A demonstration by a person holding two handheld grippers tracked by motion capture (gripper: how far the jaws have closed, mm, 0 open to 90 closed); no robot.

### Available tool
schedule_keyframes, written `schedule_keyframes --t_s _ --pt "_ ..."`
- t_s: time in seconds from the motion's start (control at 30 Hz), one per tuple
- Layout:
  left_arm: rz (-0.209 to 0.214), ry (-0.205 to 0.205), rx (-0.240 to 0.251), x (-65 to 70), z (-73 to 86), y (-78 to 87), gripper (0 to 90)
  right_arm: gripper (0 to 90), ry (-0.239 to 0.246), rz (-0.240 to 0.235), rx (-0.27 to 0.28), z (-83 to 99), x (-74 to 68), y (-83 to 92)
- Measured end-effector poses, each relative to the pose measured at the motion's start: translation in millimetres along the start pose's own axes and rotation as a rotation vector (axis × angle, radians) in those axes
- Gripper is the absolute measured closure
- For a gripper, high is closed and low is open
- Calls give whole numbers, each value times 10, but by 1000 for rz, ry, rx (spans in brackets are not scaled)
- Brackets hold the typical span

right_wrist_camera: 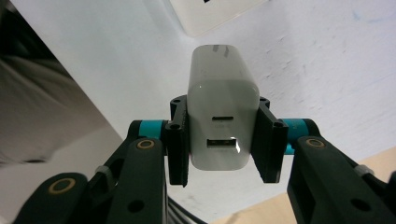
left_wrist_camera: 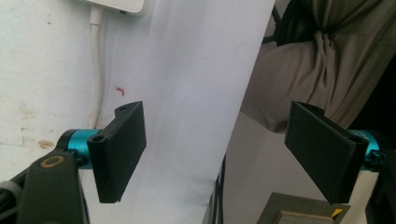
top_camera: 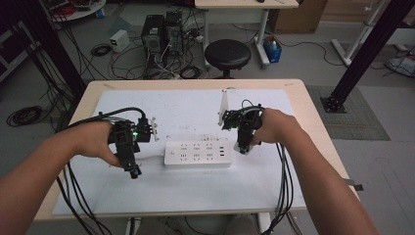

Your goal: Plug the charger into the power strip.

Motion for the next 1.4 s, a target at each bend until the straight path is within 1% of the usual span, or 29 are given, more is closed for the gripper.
schedule_keyframes --t_s 0.03,0.07,0.1,0.13,0.17,0.27,0.33,0.37,0.4,0.43,0.47,0.5,0.53,0.57,0.6,0.67,0.7,0.77,0.9,0.97,1.0,1.07,1.1,1.13,1.17,1.2,1.3,1.33,1.4 --pt "0 0 0 0 0 0 207 620 0 0 0 0 0 0" --pt "3 11 6 18 -6 -7 207 620 31 -2 -13 -48 -6 -11" --pt "3 12 12 27 -11 -15 208 620 51 -6 -16 -78 -9 -13" --pt "2 3 4 28 -8 -12 208 620 66 -4 -16 -112 -11 -19" --pt "6 -3 6 42 -9 -21 207 620 76 4 -13 -149 -10 -26" --pt "8 -7 5 48 -5 -21 208 620 105 4 -13 -264 -7 -53" --pt "5 -13 2 41 13 -12 207 620 135 -5 -18 -344 -11 -81" --pt "2 -6 11 46 14 -15 207 620 137 -2 -14 -378 -15 -94" --pt "2 -11 5 41 27 -7 207 620 147 -1 -12 -422 -13 -108" --pt "1 -9 12 43 31 -9 207 620 155 -4 -13 -471 -16 -122" --pt "1 -9 12 43 31 -9 207 620 159 -9 -14 -510 -16 -129" --pt "2 -9 11 43 38 -9 207 620 159 -9 -14 -510 -16 -129" --pt "3 -7 14 47 51 -19 207 620 172 -16 1 -588 -10 -152" --pt "3 -7 14 47 51 -19 208 620 174 -23 12 -626 -14 -160" --pt "4 -6 13 48 57 -23 208 620 174 -23 12 -626 -14 -160" --pt "2 -8 18 48 64 -27 207 620 178 -31 29 -693 -12 -188" --pt "3 -9 22 44 66 -29 207 620 187 -32 30 -709 -3 -208" --pt "4 -8 21 38 76 -35 207 620 206 -25 12 -754 16 -289" --pt "5 -8 20 36 82 -41 207 620 219 -25 4 -804 15 -343" --pt "8 -12 16 29 87 -47 208 620 236 -23 -8 -844 34 -396" --pt "8 -12 16 29 87 -47 207 620 226 -24 -13 -858 35 -415" --pt "9 -13 21 28 87 -52 207 619 235 -23 -8 -885 51 -444" --pt "9 -6 25 28 87 -54 207 620 228 -24 -5 -902 50 -458" --pt "9 -9 21 22 93 -51 207 620 228 -24 -5 -902 50 -458" --pt "11 -1 23 25 96 -55 207 620 229 -34 -2 -926 50 -482" --pt "9 -2 23 19 98 -59 207 620 241 -28 0 -944 61 -495" --pt "12 -3 19 9 107 -65 208 620 241 -29 1 -973 57 -524" --pt "14 15 31 16 100 -74 208 620 241 -29 1 -973 57 -524" --pt "14 23 34 15 99 -77 208 620 249 -29 4 -992 64 -543"
Point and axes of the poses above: each handheld gripper's, and its own axes: y roughly backward along the jaws, z roughly out of its underside, x roughly to its right, the point moved 8 cm from there along -y, roughly forward along the jaws, and after that the axes turned 4 degrees about x, right-handed, at the moved point
